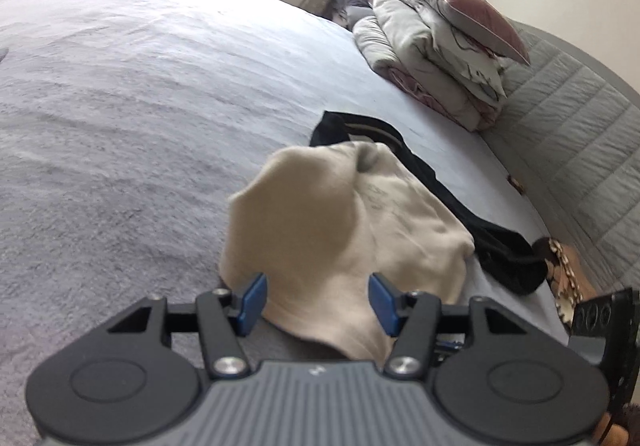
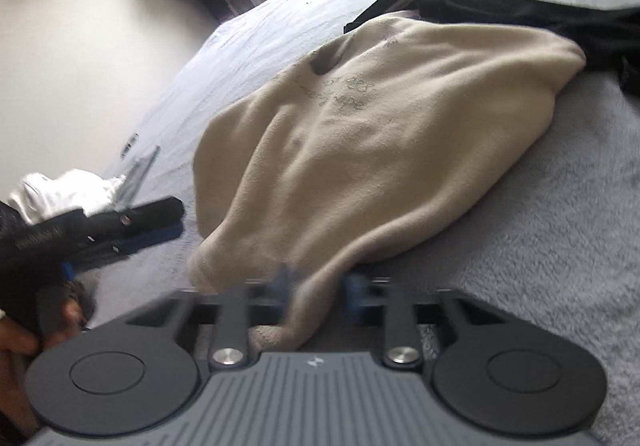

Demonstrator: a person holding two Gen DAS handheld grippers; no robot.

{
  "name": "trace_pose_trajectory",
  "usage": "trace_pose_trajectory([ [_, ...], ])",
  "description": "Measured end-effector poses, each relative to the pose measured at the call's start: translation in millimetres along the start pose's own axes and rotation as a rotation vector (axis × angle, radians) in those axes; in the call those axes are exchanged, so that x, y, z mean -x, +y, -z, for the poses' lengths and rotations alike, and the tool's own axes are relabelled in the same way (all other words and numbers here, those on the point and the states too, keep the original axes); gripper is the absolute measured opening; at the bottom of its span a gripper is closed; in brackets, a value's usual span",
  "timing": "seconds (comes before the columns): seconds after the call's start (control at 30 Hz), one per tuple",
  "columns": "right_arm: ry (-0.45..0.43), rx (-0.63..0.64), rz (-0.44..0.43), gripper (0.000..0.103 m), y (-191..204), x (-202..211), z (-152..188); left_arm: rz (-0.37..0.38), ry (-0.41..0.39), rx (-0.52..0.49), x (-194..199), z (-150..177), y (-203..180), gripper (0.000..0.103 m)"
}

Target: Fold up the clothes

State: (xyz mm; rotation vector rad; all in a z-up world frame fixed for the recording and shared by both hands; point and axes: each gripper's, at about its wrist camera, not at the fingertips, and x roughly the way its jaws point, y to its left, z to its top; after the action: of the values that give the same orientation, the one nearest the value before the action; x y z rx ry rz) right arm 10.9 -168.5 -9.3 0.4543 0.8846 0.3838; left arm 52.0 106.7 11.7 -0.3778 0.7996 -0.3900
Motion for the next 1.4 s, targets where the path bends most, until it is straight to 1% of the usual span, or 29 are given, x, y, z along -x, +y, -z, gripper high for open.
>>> trace_pose_trajectory([
  [0.1, -0.005, -0.009, 0.011, 0.008, -2.9, 5.6, -1.5, -0.014, -0.015, 0.014, 2.9, -4.3, 6.2, 0.058],
  [0.2, -0.043, 0.015, 0.041, 0.007, -2.9, 21.3, -5.5, -0.019, -0.032, 0.055, 6.1, -9.4, 16.2, 0.058],
  [0.27, -0.083, 0.04, 0.058, 0.007, -2.0, 37.5, -6.3, -0.019, -0.035, 0.083, 6.6, -11.7, 21.7, 0.058],
  [0.4, -0.168, 0.061, 0.097, 0.007, -6.1, 61.9, -13.5, -0.023, -0.034, 0.1, 4.3, -13.0, 25.0, 0.058],
  [0.8, -0.38, -0.084, 0.307, 0.006, -71.1, 108.8, -49.4, -0.044, 0.029, 0.097, -19.6, -3.1, 22.6, 0.058],
  [0.9, -0.413, -0.142, 0.358, 0.006, -92.0, 118.7, -56.2, -0.044, 0.014, 0.088, -26.2, -1.6, 20.3, 0.058],
  [1.07, -0.417, -0.259, 0.404, 0.006, -127.1, 127.7, -62.7, 0.051, 0.022, 0.139, -36.4, -0.4, 21.1, 0.056],
  [1.2, -0.376, -0.341, 0.393, 0.006, -146.4, 123.0, -63.7, 0.134, 0.032, 0.181, -43.6, 1.0, 21.0, 0.056],
  [1.27, -0.359, -0.354, 0.389, 0.006, -149.5, 119.2, -64.3, 0.176, 0.042, 0.193, -44.8, 2.4, 18.2, 0.055],
  [1.4, -0.35, -0.345, 0.384, 0.006, -145.3, 115.6, -66.1, 0.236, 0.054, 0.19, -44.8, 4.6, 10.1, 0.055],
])
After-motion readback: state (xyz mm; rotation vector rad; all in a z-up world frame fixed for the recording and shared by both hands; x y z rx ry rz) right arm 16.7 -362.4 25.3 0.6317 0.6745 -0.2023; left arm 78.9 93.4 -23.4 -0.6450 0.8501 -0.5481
